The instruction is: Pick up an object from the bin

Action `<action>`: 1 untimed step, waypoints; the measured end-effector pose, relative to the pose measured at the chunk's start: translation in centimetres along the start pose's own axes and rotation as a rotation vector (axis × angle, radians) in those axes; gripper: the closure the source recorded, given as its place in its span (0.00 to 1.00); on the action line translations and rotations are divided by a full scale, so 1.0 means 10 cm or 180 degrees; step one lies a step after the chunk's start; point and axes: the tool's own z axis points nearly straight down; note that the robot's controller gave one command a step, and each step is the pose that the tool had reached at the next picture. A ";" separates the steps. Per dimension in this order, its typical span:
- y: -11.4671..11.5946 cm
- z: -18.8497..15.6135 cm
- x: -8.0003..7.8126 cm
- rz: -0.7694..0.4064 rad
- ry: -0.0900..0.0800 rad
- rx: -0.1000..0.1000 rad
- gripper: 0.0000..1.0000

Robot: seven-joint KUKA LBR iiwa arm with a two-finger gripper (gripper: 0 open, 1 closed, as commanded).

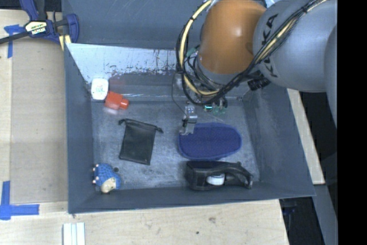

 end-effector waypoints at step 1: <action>1.03 0.92 -0.05 -0.1012 -0.0029 -0.0003 0.00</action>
Offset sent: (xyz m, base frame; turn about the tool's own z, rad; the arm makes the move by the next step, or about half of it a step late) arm 0.0031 0.1021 -0.0936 -0.3173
